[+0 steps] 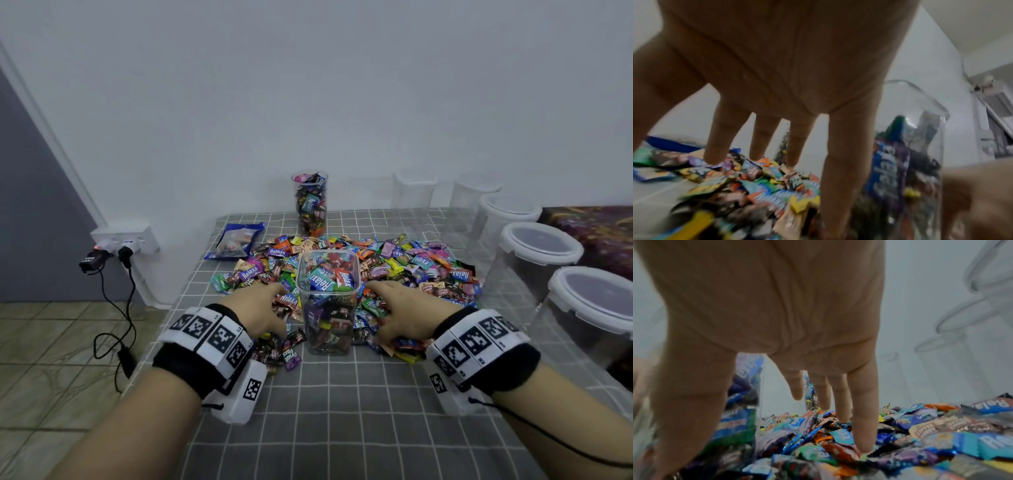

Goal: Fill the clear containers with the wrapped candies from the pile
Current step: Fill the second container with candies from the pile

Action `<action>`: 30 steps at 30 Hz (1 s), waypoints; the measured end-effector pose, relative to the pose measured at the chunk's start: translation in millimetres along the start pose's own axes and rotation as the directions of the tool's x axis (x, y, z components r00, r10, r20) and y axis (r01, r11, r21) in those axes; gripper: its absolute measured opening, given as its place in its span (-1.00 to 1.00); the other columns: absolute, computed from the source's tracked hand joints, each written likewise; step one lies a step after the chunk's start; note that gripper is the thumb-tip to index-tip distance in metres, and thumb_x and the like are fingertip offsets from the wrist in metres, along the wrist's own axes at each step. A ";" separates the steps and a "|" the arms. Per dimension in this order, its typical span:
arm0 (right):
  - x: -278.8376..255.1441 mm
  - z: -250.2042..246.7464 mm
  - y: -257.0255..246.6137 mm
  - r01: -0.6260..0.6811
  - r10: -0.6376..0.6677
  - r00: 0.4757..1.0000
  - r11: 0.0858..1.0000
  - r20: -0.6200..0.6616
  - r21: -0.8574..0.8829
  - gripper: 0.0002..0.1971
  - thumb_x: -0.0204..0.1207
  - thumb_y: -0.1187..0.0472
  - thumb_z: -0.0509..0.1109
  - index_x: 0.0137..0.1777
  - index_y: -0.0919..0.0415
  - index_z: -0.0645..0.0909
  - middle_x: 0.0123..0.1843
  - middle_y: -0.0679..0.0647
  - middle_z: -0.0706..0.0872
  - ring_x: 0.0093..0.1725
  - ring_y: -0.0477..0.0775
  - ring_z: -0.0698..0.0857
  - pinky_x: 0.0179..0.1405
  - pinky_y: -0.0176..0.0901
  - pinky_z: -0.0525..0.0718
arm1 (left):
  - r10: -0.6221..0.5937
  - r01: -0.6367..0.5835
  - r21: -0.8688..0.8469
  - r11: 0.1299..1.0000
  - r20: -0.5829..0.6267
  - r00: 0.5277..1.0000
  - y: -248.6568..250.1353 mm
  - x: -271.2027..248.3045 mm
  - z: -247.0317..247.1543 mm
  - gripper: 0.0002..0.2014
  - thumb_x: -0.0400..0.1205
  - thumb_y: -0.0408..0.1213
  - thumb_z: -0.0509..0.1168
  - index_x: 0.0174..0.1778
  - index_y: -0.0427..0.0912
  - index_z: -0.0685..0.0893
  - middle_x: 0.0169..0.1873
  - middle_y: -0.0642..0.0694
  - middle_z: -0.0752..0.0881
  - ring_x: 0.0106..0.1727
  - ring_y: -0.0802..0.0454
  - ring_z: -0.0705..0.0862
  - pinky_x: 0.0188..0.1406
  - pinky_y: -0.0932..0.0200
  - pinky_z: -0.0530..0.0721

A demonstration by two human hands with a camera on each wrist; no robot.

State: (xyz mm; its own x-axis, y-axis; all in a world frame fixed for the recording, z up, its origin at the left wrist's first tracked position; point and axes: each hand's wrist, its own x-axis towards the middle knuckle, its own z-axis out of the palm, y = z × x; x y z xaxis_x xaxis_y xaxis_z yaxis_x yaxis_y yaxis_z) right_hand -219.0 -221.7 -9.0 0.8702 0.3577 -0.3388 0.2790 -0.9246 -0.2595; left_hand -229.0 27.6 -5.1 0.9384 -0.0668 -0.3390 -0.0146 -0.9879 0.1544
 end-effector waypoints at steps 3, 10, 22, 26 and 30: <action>0.3 2.8 0.6 -0.041 0.053 0.995 0.990 0.089 -0.132 0.06 0.39 0.04 0.54 0.67 -0.04 -0.17 0.68 0.03 0.05 0.55 0.18 0.32 0.35 0.15 0.54 | -0.050 0.036 0.151 0.988 0.096 0.994 -2.4 5.3 13.2 0.10 0.32 0.04 0.55 0.64 0.14 -0.04 0.65 -0.14 -0.07 0.59 -0.21 0.21 0.43 -0.18 0.44; 10.9 11.5 0.0 -0.077 0.140 0.977 0.935 0.159 -0.346 0.06 0.41 0.14 0.48 0.66 -0.11 -0.25 0.69 0.06 0.00 0.44 0.25 0.46 -0.04 -0.02 0.67 | -0.137 0.078 0.273 0.959 0.205 0.969 5.7 6.0 20.9 0.19 0.39 -0.01 0.53 0.62 0.17 -0.32 0.65 -0.18 -0.22 0.56 -0.28 0.28 0.32 -0.17 0.56; 23.4 17.6 1.2 -0.046 0.095 0.987 0.941 0.132 -0.336 -0.15 0.41 0.00 0.50 0.63 -0.16 0.11 0.55 0.07 0.27 0.43 0.25 0.45 0.19 0.10 0.65 | -0.023 -0.047 0.342 0.938 0.199 0.980 19.0 13.4 15.9 -0.28 0.57 -0.12 0.39 0.63 0.04 0.22 0.50 -0.10 0.45 0.46 -0.10 0.46 0.31 0.08 0.51; 22.3 17.9 1.8 -0.027 0.057 0.995 0.949 0.086 -0.315 -0.31 0.45 0.05 0.49 0.57 -0.08 0.31 0.47 0.10 0.37 0.39 0.22 0.49 0.20 0.03 0.59 | 0.004 -0.052 0.336 0.940 0.143 0.990 16.3 16.0 15.0 -0.46 0.60 -0.21 0.34 0.52 0.08 0.43 0.41 -0.06 0.56 0.36 -0.08 0.56 0.22 0.14 0.57; 21.4 15.7 1.4 -0.025 0.039 0.998 0.959 0.046 -0.284 -0.49 0.52 0.10 0.42 0.48 -0.03 0.44 0.40 0.09 0.45 0.35 0.19 0.52 0.17 -0.02 0.57 | 0.024 -0.042 0.287 0.957 0.064 0.998 13.2 17.9 16.8 -0.57 0.61 -0.30 0.28 0.40 0.10 0.58 0.30 -0.03 0.65 0.27 -0.05 0.62 0.22 0.14 0.62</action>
State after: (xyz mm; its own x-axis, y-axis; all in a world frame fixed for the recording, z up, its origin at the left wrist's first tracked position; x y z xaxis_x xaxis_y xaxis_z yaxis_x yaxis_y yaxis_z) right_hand -206.4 -213.3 -30.8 0.8610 0.3268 -0.3898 0.3611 -0.9324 0.0160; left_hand -218.2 11.0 -24.7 0.9137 -0.0996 -0.3940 -0.1523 -0.9828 -0.1048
